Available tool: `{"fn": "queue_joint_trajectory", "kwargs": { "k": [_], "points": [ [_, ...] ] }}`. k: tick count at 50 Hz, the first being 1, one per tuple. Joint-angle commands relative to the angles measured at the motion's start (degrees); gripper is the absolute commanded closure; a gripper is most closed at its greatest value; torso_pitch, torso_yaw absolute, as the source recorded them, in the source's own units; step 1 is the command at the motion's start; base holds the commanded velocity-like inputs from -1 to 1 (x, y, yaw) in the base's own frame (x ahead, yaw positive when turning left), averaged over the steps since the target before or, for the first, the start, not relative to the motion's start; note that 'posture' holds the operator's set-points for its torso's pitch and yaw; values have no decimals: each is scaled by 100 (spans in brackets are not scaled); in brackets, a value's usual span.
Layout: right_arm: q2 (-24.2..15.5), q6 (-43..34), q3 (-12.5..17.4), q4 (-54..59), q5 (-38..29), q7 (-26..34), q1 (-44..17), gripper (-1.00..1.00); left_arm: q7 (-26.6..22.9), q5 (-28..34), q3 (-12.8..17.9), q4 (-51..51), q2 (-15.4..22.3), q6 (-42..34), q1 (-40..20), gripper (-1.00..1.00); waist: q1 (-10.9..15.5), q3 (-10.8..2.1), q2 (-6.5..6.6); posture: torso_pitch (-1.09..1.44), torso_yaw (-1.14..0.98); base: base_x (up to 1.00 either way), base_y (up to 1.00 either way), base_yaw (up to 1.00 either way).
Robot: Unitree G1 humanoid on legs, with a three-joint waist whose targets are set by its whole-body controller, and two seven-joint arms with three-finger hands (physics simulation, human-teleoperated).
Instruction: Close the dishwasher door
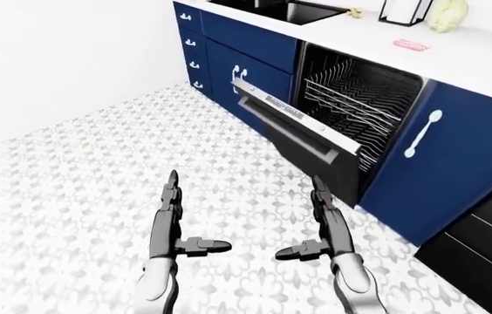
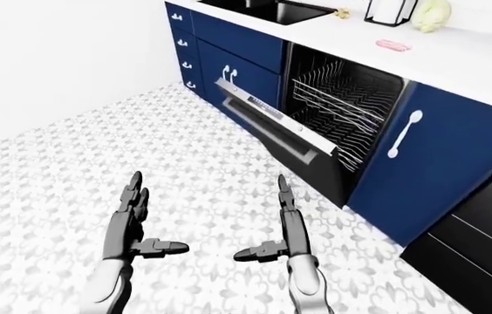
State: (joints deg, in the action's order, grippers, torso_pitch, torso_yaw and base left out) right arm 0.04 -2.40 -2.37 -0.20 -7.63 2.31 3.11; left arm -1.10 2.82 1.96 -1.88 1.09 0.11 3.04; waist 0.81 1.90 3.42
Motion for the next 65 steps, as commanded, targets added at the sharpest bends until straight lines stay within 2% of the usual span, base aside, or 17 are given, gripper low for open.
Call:
{"fn": "queue_joint_trajectory", "kwargs": {
  "k": [1, 9, 12, 22, 25, 27, 28, 30, 38, 41, 42, 45, 51, 53, 55, 56, 65],
  "points": [
    [-41, 179, 54, -257, 7, -14, -90, -100, 5, -7, -47, -266, -22, 151, -86, -100, -14, -96, 50, 0, 0, 0, 0, 33],
    [-31, 169, 37, -225, -5, -18, -126, -100, 5, 1, -54, -213, -22, 174, -105, -100, -13, -57, -383, 0, 0, 0, 0, 32],
    [-35, 159, 40, -240, -13, -26, -126, -100, 10, 1, -47, -168, -19, 196, -123, -100, -37, -118, -788, 0, 0, 0, 0, 32],
    [-42, 173, 52, -259, -7, -23, -94, -100, 14, 4, -41, -170, -17, 209, -121, -100, -56, -45, -377, 0, 0, 0, 0, 32],
    [-36, 189, 45, -239, -11, -29, -94, -100, 11, 1, -41, -204, -16, 194, -106, -100, -83, -53, -101, 0, 0, 0, 0, 32],
    [-39, 157, 46, -284, -11, -24, -82, -100, 8, -1, -43, -238, -18, 182, -89, -100, -66, -160, 266, 0, 0, 0, 0, 33],
    [-39, 156, 45, -290, -15, -25, -78, -100, 7, -4, -40, -246, -17, 174, -91, -100, -10, -95, 2, 0, 0, 0, 0, 32],
    [-36, 170, 38, -287, -17, -27, -66, -100, 6, -4, -43, -264, -19, 176, -74, -100, 13, -113, 29, 0, 0, 0, 0, 32],
    [-41, 113, 41, -383, -13, -15, -33, -100, 6, -3, -45, -247, -27, 185, -71, -100, -5, -40, -428, 0, 0, 0, 0, 33],
    [-60, 65, 69, -504, 7, 13, 27, -100, 4, -1, -62, -302, -32, 154, -49, -100, -46, -148, -900, 0, 0, 0, 0, 32],
    [-61, 53, 74, -539, 8, 17, 42, -100, 7, -1, -62, -295, -32, 156, -50, -100, -99, -87, -612, 0, 0, 0, 0, 32],
    [-59, 74, 82, -525, 9, 14, 49, -100, 15, 15, -87, -302, -43, 161, -37, -100, -70, -86, -660, 0, 0, 0, 0, 33],
    [-50, 41, 67, -523, -9, 9, 19, -100, 16, 4, -89, -246, -41, 184, -56, -100, -65, -24, -330, 0, 0, 0, 0, 32],
    [-46, 48, 57, -509, -14, 7, 15, -100, 16, 3, -96, -243, -45, 199, -43, -100, -81, -30, -136, 0, 0, 0, 0, 32],
    [-48, 29, 58, -518, -13, 11, 3, -100, 14, 1, -95, -282, -41, 169, -43, -100, -70, -129, 213, 0, 0, 0, 0, 32],
    [-48, 32, 58, -510, -12, 11, 0, -100, 11, -8, -85, -292, -37, 158, -48, -100, -28, -121, 82, 0, 0, 0, 0, 32],
    [-38, 15, 36, -513, -26, 1, -13, -100, 7, -5, -89, -350, -39, 146, -19, -100, -3, -51, -318, 0, 0, 0, 0, 32]
  ]
}}
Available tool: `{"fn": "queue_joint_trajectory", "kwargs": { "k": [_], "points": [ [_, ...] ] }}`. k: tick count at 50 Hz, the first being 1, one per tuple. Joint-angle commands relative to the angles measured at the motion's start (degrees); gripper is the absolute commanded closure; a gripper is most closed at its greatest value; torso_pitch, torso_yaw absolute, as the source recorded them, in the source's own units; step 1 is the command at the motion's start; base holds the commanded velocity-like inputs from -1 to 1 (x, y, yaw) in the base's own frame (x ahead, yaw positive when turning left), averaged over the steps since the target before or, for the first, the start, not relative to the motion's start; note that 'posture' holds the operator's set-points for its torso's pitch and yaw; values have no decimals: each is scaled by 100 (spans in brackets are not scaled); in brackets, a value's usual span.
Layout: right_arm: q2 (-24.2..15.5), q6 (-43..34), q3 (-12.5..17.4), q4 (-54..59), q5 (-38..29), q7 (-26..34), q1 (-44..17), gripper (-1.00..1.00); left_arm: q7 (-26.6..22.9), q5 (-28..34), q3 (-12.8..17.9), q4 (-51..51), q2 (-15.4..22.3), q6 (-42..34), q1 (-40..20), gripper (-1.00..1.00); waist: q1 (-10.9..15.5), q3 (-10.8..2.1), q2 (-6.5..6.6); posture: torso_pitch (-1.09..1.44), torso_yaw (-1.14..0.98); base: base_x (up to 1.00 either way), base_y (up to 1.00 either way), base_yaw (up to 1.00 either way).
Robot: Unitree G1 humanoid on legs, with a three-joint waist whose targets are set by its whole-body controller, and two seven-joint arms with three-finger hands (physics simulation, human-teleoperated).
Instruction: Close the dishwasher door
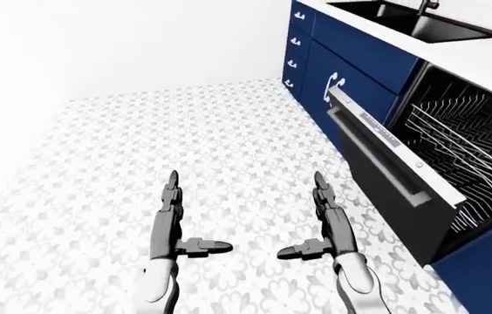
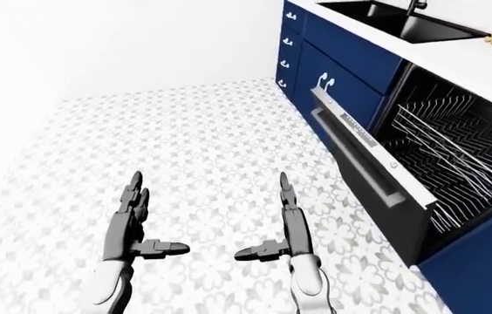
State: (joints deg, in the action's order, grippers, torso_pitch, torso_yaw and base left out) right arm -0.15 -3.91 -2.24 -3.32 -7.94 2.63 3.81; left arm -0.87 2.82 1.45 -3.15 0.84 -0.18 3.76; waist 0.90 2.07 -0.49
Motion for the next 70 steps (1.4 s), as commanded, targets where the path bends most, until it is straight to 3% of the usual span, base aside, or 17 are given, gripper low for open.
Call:
{"fn": "queue_joint_trajectory", "kwargs": {
  "k": [1, 4, 9, 16, 19, 20, 30, 33, 34, 38, 45, 47, 53, 59, 66, 69, 70],
  "points": [
    [-19, 165, 22, -201, 6, -31, -86, -100, -17, -6, -38, -227, -14, 173, -91, -100, -18, -65, 2, 0, 0, 0, 0, 31],
    [-21, 141, 21, -235, 3, -29, -83, -100, -16, -12, -26, -212, -11, 176, -106, -100, -45, -129, -405, 0, 0, 0, 0, 32],
    [-26, 149, 25, -250, 6, -27, -67, -100, -12, -2, -32, -215, -13, 180, -105, -100, -60, -99, -256, 0, 0, 0, 0, 32],
    [-23, 150, 15, -254, 3, -27, -58, -100, -10, 0, -33, -186, -15, 197, -112, -100, -84, -56, 171, 0, 0, 0, 0, 32],
    [-20, 136, 9, -274, 0, -25, -53, -100, -10, 2, -37, -222, -15, 181, -100, -100, -81, -164, 633, 0, 0, 0, 0, 33],
    [-20, 124, 4, -291, -4, -23, -48, -100, -10, -2, -33, -231, -14, 175, -99, -100, -21, -112, 410, 0, 0, 0, 0, 31],
    [-15, 102, -8, -347, -4, -19, -22, -100, -14, -6, -32, -251, -13, 170, -85, -100, -16, -56, -23, 0, 0, 0, 0, 32],
    [-18, 115, -5, -324, -4, -23, -27, -100, -17, -5, -32, -258, -12, 166, -83, -100, -53, -152, -479, 0, 0, 0, 0, 32],
    [-17, 121, -7, -323, -4, -23, -21, -100, -20, -6, -33, -271, -12, 160, -78, -100, -103, -106, -256, 0, 0, 0, 0, 33],
    [-18, 113, -2, -339, -2, -26, -15, -100, -23, -5, -31, -269, -11, 157, -82, -100, -67, -113, -242, 0, 0, 0, 0, 32],
    [2, -7, 65, -377, -95, -234, -89, -100, -35, 5, -41, -267, -13, 174, -70, -100, -168, -1, 227, 0, 0, 0, 0, 27],
    [-11, 18, 2, -430, -126, -190, -66, -100, -35, 6, -40, -258, -14, 173, -75, -100, -223, -166, 497, 0, 0, 0, 0, 0],
    [2, -97, -12, -462, -56, -138, -78, -100, -40, 4, -39, -304, -14, 144, -68, -100, -165, -153, 64, 0, 0, 0, 0, 0],
    [4, -161, -13, -474, -6, -110, -108, -100, -46, -1, -35, -352, -12, 111, -63, -100, -22, -192, 319, 0, 0, 0, -26, 0],
    [-3, -104, 16, -467, 44, -122, -79, -100, -36, 3, -36, -376, -17, 109, -56, -100, 37, -107, 131, 0, 0, 0, -40, 0],
    [-2, -100, 3, -450, 38, -122, -79, -100, -35, -3, -30, -375, -15, 110, -55, -100, 43, -147, -157, 0, 0, 0, -52, 0],
    [-2, -104, -1, -453, 37, -118, -78, -100, -35, -2, -32, -375, -16, 114, -50, -100, 25, -232, -422, 0, 0, 0, -48, 0]
  ]
}}
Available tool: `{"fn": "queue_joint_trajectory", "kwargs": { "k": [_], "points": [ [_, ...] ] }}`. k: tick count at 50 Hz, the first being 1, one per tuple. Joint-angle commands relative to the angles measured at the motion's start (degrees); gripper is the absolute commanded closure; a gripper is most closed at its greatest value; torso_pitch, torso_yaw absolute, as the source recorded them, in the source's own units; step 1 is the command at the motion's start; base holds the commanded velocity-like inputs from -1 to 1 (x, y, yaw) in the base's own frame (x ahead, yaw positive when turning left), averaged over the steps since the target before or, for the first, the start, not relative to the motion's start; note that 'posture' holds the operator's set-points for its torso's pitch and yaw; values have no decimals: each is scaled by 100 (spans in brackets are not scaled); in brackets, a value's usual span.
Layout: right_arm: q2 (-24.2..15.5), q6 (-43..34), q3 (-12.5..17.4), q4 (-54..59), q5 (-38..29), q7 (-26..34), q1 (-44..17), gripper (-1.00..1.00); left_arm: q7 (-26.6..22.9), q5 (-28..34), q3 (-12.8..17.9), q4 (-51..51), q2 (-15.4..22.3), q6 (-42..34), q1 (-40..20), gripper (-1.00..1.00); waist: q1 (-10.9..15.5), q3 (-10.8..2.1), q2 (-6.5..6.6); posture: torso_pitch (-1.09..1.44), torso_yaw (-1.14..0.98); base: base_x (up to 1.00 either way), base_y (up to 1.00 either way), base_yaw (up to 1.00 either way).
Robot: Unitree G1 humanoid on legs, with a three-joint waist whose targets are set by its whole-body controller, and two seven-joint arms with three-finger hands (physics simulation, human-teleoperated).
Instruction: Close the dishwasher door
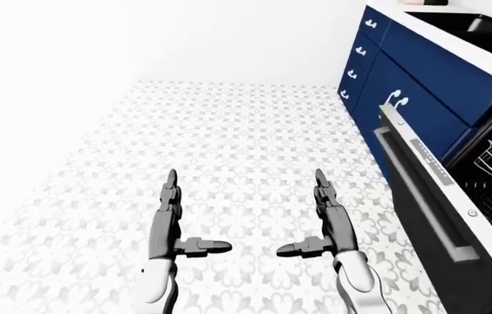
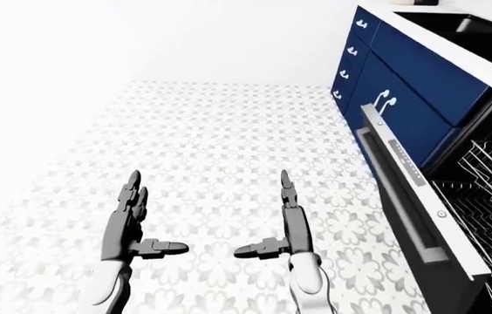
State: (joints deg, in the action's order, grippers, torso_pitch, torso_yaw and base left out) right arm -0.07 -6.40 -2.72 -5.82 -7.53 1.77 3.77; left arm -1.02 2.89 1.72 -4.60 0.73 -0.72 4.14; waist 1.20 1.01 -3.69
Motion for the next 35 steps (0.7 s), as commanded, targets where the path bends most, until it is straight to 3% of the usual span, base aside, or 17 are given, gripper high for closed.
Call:
{"fn": "queue_joint_trajectory", "kwargs": {
  "k": [1, 2, 3, 9, 26, 31, 34, 35],
  "points": [
    [-12, 145, 41, -197, -10, -31, -72, -100, -21, -8, -60, -231, -4, 170, -87, -100, -20, -131, -92, 0, 0, 0, -45, 0],
    [-12, 144, 38, -198, -11, -28, -69, -100, -21, -9, -60, -232, -4, 169, -86, -100, -47, 16, 11, 0, 0, 0, -43, 0],
    [-13, 146, 38, -198, -10, -25, -65, -100, -20, -6, -62, -238, -5, 168, -80, -100, -36, 47, 4, 0, 0, 0, -42, 0],
    [-12, 130, 35, -226, -7, -16, -46, -100, -23, -9, -63, -275, -5, 145, -67, -100, -58, 23, 216, 0, 0, 0, -35, 0],
    [-14, 114, 37, -242, 23, 18, -42, -100, -18, -22, -47, -240, -2, 144, -104, -100, -72, -23, 360, 0, 0, 0, -31, 0],
    [-8, 70, 26, -285, 13, 15, -50, -100, -21, -28, -45, -264, -1, 127, -100, -100, -83, -18, 468, 0, 0, 0, -30, 0],
    [-12, 46, 31, -318, 12, 16, -44, -100, -22, -28, -45, -271, 0, 123, -98, -100, -92, -9, 651, 0, 0, 0, -31, 0],
    [-14, 43, 31, -322, 12, 17, -42, -100, -23, -29, -45, -269, 0, 122, -100, -100, -100, 6, 592, 0, 0, 0, -31, 0]
  ]
}}
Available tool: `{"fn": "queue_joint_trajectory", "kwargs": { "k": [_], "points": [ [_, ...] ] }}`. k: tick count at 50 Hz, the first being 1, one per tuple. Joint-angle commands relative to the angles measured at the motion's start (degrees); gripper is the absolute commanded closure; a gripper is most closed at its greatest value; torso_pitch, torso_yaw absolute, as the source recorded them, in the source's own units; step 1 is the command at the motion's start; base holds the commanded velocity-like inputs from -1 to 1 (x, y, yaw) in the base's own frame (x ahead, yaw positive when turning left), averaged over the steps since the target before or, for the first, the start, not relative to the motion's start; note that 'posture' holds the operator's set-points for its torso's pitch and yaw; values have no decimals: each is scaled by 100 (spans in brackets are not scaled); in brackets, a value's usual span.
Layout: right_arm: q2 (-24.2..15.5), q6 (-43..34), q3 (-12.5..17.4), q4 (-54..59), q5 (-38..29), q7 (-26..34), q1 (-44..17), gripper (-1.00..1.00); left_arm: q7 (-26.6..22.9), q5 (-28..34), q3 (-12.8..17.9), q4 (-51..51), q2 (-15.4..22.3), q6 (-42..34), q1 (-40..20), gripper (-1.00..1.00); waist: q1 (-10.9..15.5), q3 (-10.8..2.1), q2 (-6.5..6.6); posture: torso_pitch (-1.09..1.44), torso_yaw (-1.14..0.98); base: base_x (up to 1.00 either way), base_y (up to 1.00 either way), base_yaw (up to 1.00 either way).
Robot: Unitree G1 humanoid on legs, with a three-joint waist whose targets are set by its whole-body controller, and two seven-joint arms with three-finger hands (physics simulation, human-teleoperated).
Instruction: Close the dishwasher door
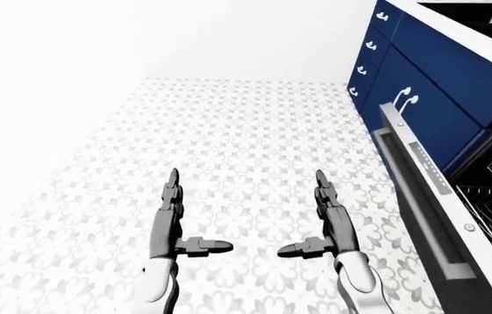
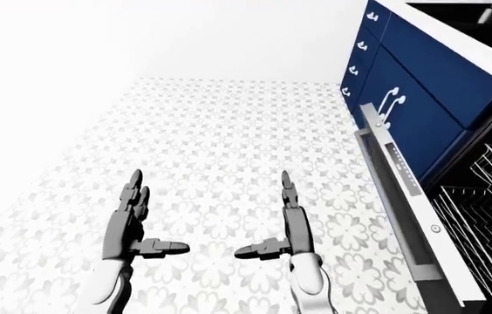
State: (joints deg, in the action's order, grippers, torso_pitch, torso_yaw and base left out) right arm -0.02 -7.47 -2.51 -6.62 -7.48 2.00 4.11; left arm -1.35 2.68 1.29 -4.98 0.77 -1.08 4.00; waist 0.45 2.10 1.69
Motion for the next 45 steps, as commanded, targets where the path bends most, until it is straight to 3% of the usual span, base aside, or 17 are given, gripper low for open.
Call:
{"fn": "queue_joint_trajectory", "kwargs": {
  "k": [1, 3, 7, 11, 13, 14, 17, 21, 24, 25, 29, 34, 36, 38, 39, 40, 45],
  "points": [
    [-19, 153, 10, -238, 7, -5, -77, -100, 11, -6, -6, -224, -7, 162, -84, -100, 4, -122, -5, 0, 0, 0, -30, 0],
    [-17, 138, 7, -254, 3, -7, -76, -100, 12, 0, -11, -220, -7, 168, -81, -100, 17, -102, 148, 0, 0, 0, -31, 0],
    [-19, 168, 20, -234, 19, -7, -65, -100, 11, -13, 11, -240, 0, 145, -93, -100, 55, -149, 117, 0, 0, 0, -31, 0],
    [-20, 150, 24, -258, 28, -2, -59, -100, 14, -8, 7, -245, -2, 141, -93, -100, 64, -104, -204, 0, 0, 0, -31, 0],
    [-21, 145, 24, -269, 28, -1, -53, -100, 15, -7, 6, -245, -3, 142, -91, -100, 25, -219, -623, 0, 0, 0, -33, 0],
    [-22, 153, 26, -258, 31, 0, -54, -100, 15, -5, 3, -251, -5, 143, -86, -100, 1, -209, -439, 0, 0, 0, -33, 0],
    [-24, 173, 23, -232, 30, 3, -53, -100, 15, -9, 4, -254, -6, 144, -82, -100, -39, -100, -334, 0, 0, 0, -33, 0],
    [-25, 141, 22, -280, 29, 10, -40, -100, 14, -8, 0, -288, -6, 129, -66, -100, 10, -15, -23, 0, 0, 0, -32, 0],
    [-25, 148, 20, -278, 24, 9, -33, -100, 13, -7, -6, -336, -9, 112, -43, -100, 33, -71, 393, 0, 0, 0, -33, 0],
    [-25, 150, 18, -278, 23, 10, -31, -100, 12, -7, -6, -343, -9, 109, -43, -100, 102, -44, 196, 0, 0, 0, -33, 0],
    [-27, 137, 32, -283, 26, 7, -45, -100, 9, -10, -3, -336, -8, 113, -43, -100, 79, -133, 227, 0, 0, 0, -33, 0],
    [-23, 122, 26, -286, 25, 8, -58, -100, 4, -17, 5, -335, -5, 109, -51, -100, 86, -87, -78, 0, 0, 0, -33, 0],
    [-20, 132, 26, -259, 26, 5, -67, -100, 6, -17, 8, -318, -5, 107, -63, -100, 81, -110, -322, 0, 0, 0, -33, 0],
    [-19, 104, 22, -291, 24, 6, -67, -100, 5, -16, 4, -340, -6, 99, -52, -100, 4, -254, -816, 0, 0, 0, -33, 0],
    [-19, 105, 18, -291, 23, 6, -64, -100, 5, -15, 4, -334, -6, 101, -54, -100, -18, -116, -404, 0, 0, 0, -33, 0],
    [-18, 102, 16, -295, 23, 7, -62, -100, 5, -15, 3, -332, -7, 101, -56, -100, -7, -123, -497, 0, 0, 0, -32, 0],
    [-15, 67, 5, -316, 15, 6, -81, -100, 0, -25, 14, -338, -1, 83, -68, -100, 2, -82, -250, 0, 0, 0, -33, 0]
  ]
}}
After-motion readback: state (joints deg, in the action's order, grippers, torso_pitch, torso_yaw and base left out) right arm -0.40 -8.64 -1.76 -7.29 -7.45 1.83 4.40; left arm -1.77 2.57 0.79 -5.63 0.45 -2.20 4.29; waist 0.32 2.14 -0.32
